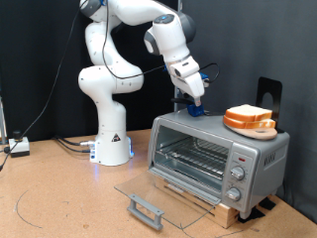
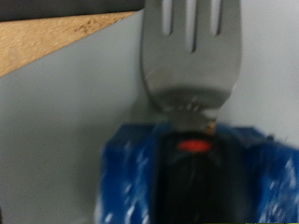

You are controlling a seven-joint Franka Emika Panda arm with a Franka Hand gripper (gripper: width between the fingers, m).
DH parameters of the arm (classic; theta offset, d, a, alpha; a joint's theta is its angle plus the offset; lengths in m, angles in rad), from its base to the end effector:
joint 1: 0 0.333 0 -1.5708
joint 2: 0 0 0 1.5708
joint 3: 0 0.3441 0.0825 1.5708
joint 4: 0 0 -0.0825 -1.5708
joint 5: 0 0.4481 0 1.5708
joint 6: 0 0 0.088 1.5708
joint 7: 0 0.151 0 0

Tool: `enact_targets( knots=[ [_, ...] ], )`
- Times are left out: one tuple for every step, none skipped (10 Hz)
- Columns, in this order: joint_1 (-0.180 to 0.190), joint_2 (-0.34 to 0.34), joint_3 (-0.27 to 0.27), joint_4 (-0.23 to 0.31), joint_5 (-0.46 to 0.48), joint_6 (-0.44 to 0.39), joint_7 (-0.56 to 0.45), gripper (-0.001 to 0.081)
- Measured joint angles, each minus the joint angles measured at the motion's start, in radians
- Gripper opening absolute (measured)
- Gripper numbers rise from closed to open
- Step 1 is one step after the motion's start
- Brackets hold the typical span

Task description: Make a piece of toast with the oven

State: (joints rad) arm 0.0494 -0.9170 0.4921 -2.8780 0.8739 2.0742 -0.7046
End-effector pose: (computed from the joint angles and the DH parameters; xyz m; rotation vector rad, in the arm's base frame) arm 0.2914 0.1993 0.3527 -2.6008 -0.9284 -0.2603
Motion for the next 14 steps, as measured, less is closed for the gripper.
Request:
enact_targets(
  knots=[
    [0.0, 0.004, 0.022, -0.006, 0.027, 0.036, 0.0, 0.0807],
    [-0.002, 0.008, 0.042, -0.012, 0.042, 0.062, 0.001, 0.0807],
    [-0.004, 0.011, 0.055, -0.016, 0.043, 0.067, 0.003, 0.0807],
    [-0.008, 0.016, 0.061, -0.018, 0.043, 0.067, 0.003, 0.0807],
    [-0.012, 0.023, 0.067, -0.019, 0.043, 0.07, 0.003, 0.0807],
    [-0.015, 0.03, 0.075, -0.021, 0.048, 0.081, 0.004, 0.0807],
    [-0.017, 0.038, 0.084, -0.022, 0.055, 0.095, 0.007, 0.0807],
    [-0.02, 0.047, 0.089, -0.022, 0.061, 0.099, 0.008, 0.0807],
    [-0.021, 0.056, 0.089, -0.021, 0.065, 0.099, 0.008, 0.0778],
    [-0.022, 0.063, 0.089, -0.019, 0.068, 0.099, 0.008, 0.0778],
    [-0.023, 0.068, 0.089, -0.017, 0.073, 0.099, 0.006, 0.06],
    [-0.024, 0.073, 0.087, -0.016, 0.078, 0.099, 0.005, 0.06],
    [-0.024, 0.078, 0.084, -0.014, 0.079, 0.098, 0.003, 0.0416],
    [-0.024, 0.081, 0.079, -0.013, 0.081, 0.096, -0.004, 0.0395]
  ],
)
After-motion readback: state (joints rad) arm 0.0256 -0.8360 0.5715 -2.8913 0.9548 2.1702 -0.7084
